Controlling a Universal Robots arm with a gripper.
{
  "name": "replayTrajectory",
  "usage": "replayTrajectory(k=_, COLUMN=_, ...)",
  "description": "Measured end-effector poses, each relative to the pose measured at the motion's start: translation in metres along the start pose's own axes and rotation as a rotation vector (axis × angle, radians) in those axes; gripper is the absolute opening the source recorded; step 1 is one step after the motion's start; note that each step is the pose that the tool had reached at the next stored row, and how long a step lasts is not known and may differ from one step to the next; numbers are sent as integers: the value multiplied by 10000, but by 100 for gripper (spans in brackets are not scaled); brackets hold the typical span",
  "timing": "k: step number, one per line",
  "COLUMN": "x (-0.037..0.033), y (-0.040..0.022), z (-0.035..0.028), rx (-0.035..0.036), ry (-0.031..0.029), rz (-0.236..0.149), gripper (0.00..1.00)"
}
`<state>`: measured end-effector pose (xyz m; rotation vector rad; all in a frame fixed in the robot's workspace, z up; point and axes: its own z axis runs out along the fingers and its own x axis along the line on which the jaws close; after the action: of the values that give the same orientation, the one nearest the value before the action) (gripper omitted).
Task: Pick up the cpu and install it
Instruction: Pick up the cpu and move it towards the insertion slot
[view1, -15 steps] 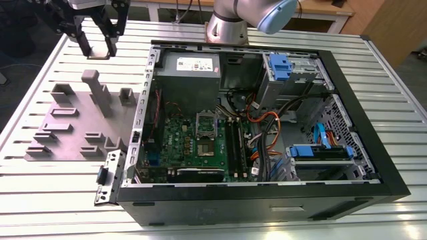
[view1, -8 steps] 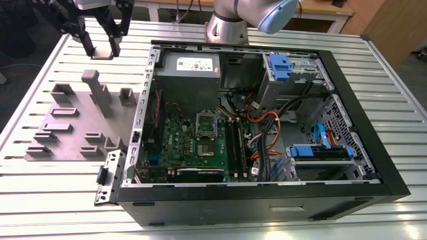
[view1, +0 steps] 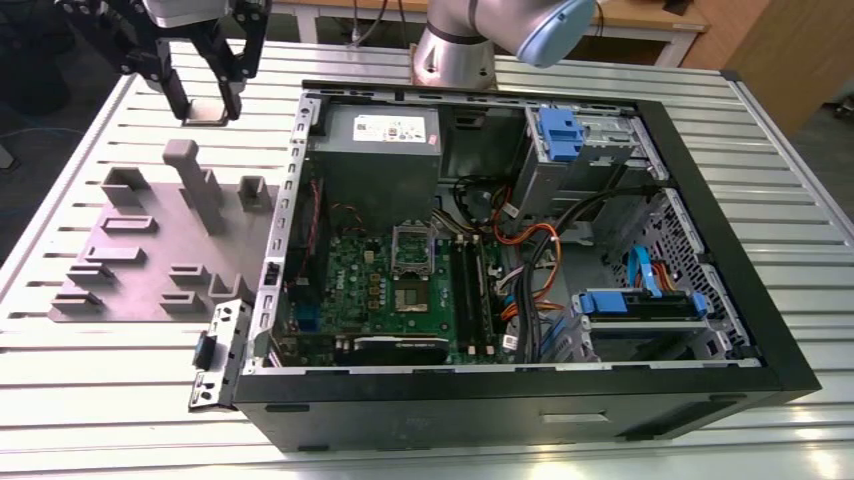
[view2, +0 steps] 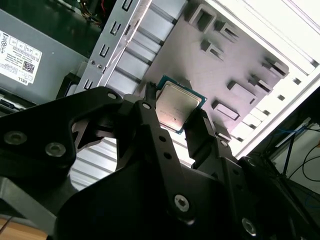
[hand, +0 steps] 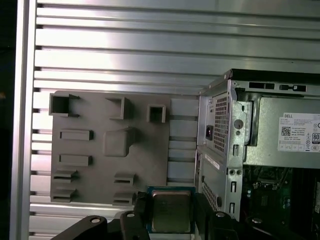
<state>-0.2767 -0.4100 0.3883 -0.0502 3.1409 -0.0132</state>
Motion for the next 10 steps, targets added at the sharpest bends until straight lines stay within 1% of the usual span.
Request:
replayTrajectory(k=2, x=-24, y=-5, z=0, rx=1, ry=1, rz=3, gripper=47)
replayTrajectory(k=4, x=-75, y=-8, z=0, rx=1, ry=1, rz=3, gripper=47)
replayTrajectory(k=10, x=-280, y=-15, z=0, rx=1, ry=1, rz=2, gripper=47)
